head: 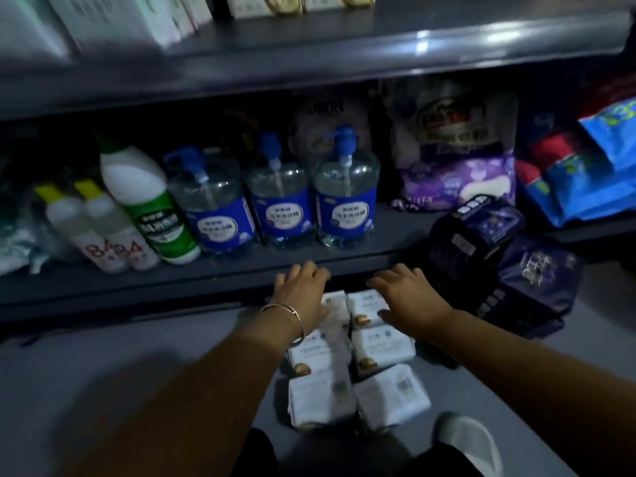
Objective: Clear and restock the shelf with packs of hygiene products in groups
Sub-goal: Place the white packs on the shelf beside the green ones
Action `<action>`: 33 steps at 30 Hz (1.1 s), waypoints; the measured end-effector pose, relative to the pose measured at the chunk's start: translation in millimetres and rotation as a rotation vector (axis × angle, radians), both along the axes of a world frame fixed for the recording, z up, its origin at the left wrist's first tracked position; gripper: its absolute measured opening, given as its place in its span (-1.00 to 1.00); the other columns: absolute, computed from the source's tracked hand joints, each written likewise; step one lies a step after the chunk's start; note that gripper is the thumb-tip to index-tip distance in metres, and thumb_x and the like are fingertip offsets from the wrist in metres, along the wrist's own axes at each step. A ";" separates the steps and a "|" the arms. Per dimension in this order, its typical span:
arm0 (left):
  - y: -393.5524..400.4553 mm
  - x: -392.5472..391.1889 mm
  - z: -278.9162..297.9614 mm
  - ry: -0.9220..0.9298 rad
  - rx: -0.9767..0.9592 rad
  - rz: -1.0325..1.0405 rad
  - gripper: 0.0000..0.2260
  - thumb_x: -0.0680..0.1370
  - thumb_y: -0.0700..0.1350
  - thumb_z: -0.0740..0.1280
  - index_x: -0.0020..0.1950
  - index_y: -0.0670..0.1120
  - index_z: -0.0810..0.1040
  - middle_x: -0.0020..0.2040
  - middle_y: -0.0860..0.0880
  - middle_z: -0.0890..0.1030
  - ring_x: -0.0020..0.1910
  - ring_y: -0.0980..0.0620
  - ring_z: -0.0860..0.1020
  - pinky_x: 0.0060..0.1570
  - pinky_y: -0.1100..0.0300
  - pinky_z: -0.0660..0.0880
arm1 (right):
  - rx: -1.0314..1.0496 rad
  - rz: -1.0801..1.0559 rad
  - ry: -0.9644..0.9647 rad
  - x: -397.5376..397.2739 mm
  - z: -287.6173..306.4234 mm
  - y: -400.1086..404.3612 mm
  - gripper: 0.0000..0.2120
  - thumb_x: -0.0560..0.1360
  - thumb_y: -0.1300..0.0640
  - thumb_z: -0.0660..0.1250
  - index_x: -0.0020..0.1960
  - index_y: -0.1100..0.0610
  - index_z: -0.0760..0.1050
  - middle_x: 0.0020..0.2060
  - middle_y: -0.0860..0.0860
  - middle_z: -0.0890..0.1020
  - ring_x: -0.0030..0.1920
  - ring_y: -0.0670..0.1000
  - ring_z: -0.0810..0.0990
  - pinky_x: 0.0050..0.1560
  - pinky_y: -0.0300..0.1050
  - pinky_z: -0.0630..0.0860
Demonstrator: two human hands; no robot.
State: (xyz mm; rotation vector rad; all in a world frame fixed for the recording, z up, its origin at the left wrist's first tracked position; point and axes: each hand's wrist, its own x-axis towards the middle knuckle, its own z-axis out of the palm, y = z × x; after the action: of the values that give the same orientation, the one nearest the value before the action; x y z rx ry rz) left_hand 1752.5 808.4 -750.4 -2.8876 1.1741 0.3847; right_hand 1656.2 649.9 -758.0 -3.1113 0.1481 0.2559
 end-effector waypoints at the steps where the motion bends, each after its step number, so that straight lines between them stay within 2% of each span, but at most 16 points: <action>1: 0.2 -1.0 -15.8 0.027 0.044 -0.001 -0.49 0.52 0.01 0.33 0.43 0.00 0.24 0.36 -0.04 0.28 0.35 -0.09 0.27 0.27 0.01 0.23 | 0.000 -0.003 0.058 -1.9 -15.0 -0.6 -0.53 0.51 0.03 0.28 0.38 0.05 0.30 0.32 0.01 0.39 0.30 0.11 0.30 0.17 -0.02 0.26; 6: 3.8 -4.8 -75.1 0.117 0.175 -0.046 -0.49 0.51 -0.02 0.34 0.41 -0.02 0.26 0.36 -0.06 0.29 0.35 -0.10 0.27 0.29 -0.02 0.25 | -0.018 0.012 0.255 -4.1 -76.3 0.3 -0.40 0.49 -0.06 0.31 0.44 0.07 0.20 0.34 0.08 0.34 0.35 0.15 0.27 0.26 0.02 0.25; 11: 4.5 -6.1 -102.1 0.184 0.195 -0.124 -0.57 0.51 0.03 0.34 0.31 -0.06 0.33 0.30 -0.05 0.36 0.29 -0.07 0.31 0.22 0.08 0.26 | -0.056 0.022 0.271 3.0 -119.8 5.7 -0.31 0.49 -0.19 0.26 0.46 0.13 0.12 0.36 0.12 0.31 0.33 0.16 0.28 0.28 0.08 0.23; 15: 9.5 -16.6 -107.8 0.290 0.179 -0.161 -0.55 0.49 0.12 0.36 0.28 -0.06 0.37 0.24 -0.03 0.43 0.22 -0.03 0.38 0.11 0.15 0.29 | -0.091 0.023 0.269 9.3 -136.0 11.9 -0.27 0.49 -0.14 0.28 0.48 0.17 0.07 0.38 0.14 0.30 0.36 0.16 0.29 0.33 0.12 0.22; 17: 11.9 -23.4 -109.8 0.321 0.199 -0.164 -0.53 0.47 0.13 0.37 0.27 -0.07 0.38 0.24 -0.05 0.45 0.20 -0.04 0.41 0.10 0.15 0.32 | -0.101 0.027 0.273 12.4 -137.5 14.2 -0.30 0.49 -0.10 0.30 0.47 0.18 0.09 0.38 0.14 0.33 0.36 0.16 0.31 0.34 0.13 0.25; 22: 12.4 -34.3 -109.6 0.296 0.251 -0.196 -0.48 0.43 0.20 0.38 0.24 -0.09 0.40 0.22 -0.08 0.47 0.19 -0.08 0.44 0.03 0.13 0.33 | -0.034 0.024 0.273 13.4 -119.3 11.9 -0.30 0.46 -0.19 0.30 0.44 0.14 0.15 0.34 0.12 0.38 0.33 0.14 0.33 0.32 0.11 0.24; 26: 16.6 -49.3 -116.1 0.182 0.304 -0.247 -0.34 0.36 0.21 0.43 0.30 -0.12 0.33 0.26 -0.10 0.40 0.21 -0.07 0.37 0.16 0.09 0.32 | 0.016 -0.008 0.253 10.3 -100.8 8.4 -0.32 0.45 -0.21 0.29 0.43 0.10 0.19 0.32 0.12 0.39 0.33 0.13 0.31 0.35 0.10 0.23; 29: 19.6 -61.6 -126.4 0.113 0.354 -0.269 -0.29 0.33 0.15 0.48 0.33 -0.13 0.27 0.28 -0.12 0.34 0.23 -0.09 0.33 0.21 0.03 0.32 | 0.038 -0.036 0.266 9.7 -92.6 5.1 -0.32 0.44 -0.21 0.29 0.42 0.12 0.22 0.31 0.12 0.38 0.34 0.13 0.29 0.36 0.09 0.20; 33: 17.4 -69.3 -132.4 0.098 0.384 -0.205 -0.35 0.38 0.03 0.47 0.34 -0.13 0.25 0.30 -0.14 0.32 0.25 -0.13 0.32 0.21 -0.10 0.38 | 0.078 -0.085 0.277 10.9 -84.3 -0.5 -0.33 0.42 -0.20 0.34 0.40 0.10 0.26 0.30 0.09 0.39 0.34 0.11 0.29 0.35 0.08 0.20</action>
State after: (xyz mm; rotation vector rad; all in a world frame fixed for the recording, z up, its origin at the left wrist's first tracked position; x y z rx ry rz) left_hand 1683.2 825.8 -882.8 -2.4228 1.2352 0.6682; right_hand 1667.0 649.3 -842.3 -2.9669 0.2665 0.6724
